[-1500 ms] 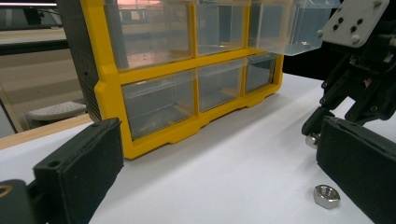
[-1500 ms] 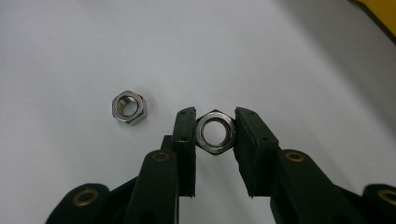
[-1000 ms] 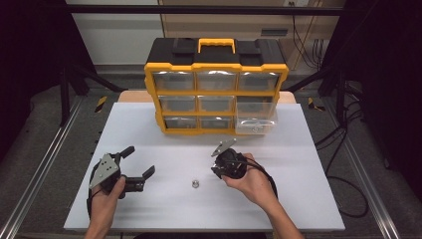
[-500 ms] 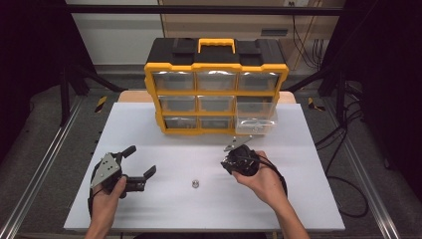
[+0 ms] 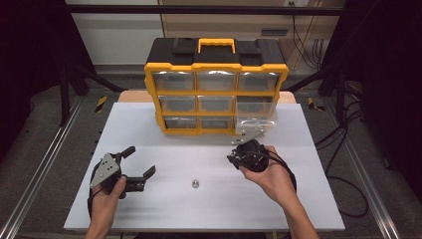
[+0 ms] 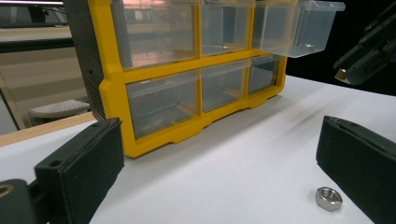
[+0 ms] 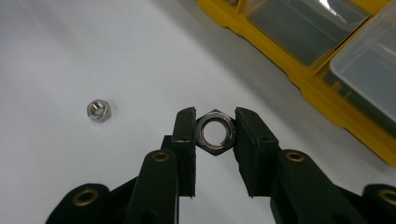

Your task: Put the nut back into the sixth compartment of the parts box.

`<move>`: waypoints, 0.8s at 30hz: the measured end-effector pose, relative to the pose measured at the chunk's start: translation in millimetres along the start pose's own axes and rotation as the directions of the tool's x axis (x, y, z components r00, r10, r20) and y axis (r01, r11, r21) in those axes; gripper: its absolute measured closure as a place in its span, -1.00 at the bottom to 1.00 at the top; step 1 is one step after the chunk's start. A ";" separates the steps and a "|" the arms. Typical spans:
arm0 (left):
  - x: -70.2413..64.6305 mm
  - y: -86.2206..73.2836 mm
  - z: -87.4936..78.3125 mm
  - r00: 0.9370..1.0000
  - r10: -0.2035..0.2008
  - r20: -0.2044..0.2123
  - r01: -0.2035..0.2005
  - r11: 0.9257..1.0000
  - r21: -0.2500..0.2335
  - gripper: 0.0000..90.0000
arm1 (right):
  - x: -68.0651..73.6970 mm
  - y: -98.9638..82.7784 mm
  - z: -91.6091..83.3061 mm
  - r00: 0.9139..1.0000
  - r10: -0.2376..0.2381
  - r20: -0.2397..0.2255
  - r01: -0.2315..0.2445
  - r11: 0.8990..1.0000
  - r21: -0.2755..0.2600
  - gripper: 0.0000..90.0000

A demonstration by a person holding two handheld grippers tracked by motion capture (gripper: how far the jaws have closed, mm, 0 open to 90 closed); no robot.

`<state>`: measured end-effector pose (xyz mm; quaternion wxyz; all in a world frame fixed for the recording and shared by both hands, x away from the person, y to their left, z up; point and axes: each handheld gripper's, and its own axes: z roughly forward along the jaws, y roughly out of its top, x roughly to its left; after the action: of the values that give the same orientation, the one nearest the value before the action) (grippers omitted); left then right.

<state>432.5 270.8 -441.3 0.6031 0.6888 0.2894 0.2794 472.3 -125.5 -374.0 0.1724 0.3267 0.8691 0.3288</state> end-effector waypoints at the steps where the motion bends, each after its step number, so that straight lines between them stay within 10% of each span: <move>1: -0.1 0.0 0.0 1.000 0.000 0.001 0.000 1.000 0.000 -0.98 | -0.5 2.2 -3.4 1.000 -0.001 0.003 0.001 1.000 0.002 0.56; 24: -0.8 0.0 -0.5 1.000 0.024 0.000 -0.024 1.000 0.017 -0.98 | -16.3 68.8 -51.9 0.997 -0.070 0.022 0.070 0.998 -0.002 0.56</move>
<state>431.6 270.5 -441.2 0.5936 0.6974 0.2836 0.2844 488.7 -121.2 -288.0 0.1936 0.2994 0.8776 0.3205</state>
